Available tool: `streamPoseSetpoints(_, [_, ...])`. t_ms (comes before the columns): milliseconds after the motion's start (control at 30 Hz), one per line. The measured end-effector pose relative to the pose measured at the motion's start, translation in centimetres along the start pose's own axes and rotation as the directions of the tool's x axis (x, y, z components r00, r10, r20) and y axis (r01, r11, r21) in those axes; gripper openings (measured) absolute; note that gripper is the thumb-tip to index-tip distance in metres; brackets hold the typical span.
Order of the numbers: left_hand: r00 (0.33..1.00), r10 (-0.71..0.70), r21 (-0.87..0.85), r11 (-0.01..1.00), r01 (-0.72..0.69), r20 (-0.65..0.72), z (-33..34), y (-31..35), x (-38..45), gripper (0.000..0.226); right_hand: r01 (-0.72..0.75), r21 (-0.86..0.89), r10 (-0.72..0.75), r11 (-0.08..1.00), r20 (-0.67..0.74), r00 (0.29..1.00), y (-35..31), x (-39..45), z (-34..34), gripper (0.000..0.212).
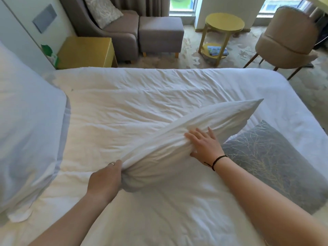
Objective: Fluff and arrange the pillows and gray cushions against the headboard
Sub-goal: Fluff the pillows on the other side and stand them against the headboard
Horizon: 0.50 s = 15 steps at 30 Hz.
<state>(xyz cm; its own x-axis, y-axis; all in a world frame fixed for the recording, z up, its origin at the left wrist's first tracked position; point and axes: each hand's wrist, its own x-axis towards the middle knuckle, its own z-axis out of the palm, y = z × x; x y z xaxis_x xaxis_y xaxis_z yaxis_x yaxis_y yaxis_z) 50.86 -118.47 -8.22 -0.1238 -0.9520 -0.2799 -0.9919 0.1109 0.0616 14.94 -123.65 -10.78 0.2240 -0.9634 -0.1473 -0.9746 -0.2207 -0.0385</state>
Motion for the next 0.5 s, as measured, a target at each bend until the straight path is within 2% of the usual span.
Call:
streamPoseSetpoints(100, [1.000,0.010,0.035,0.999,-0.009,-0.013,0.2,-0.2,-0.1,0.021,0.025,-0.075,-0.024,0.997,0.006,1.000,-0.2,1.7,0.4,0.067])
streamPoseSetpoints(233, [0.999,0.018,0.036,0.999,-0.017,-0.028,0.5,-0.1,0.3,0.021,0.060,-0.154,-0.059,0.986,0.015,0.998,-0.8,3.2,0.6,0.026])
streamPoseSetpoints(300, [0.999,0.025,0.032,0.999,-0.024,-0.029,0.7,-0.1,0.7,0.021,0.075,-0.159,-0.071,0.985,0.027,0.997,-1.0,3.4,0.6,0.014])
streamPoseSetpoints(500, [0.998,0.020,0.018,1.000,-0.019,-0.053,-0.1,-1.4,1.5,0.022,0.055,-0.012,-0.055,0.998,0.061,0.997,-1.6,3.5,-1.2,0.008])
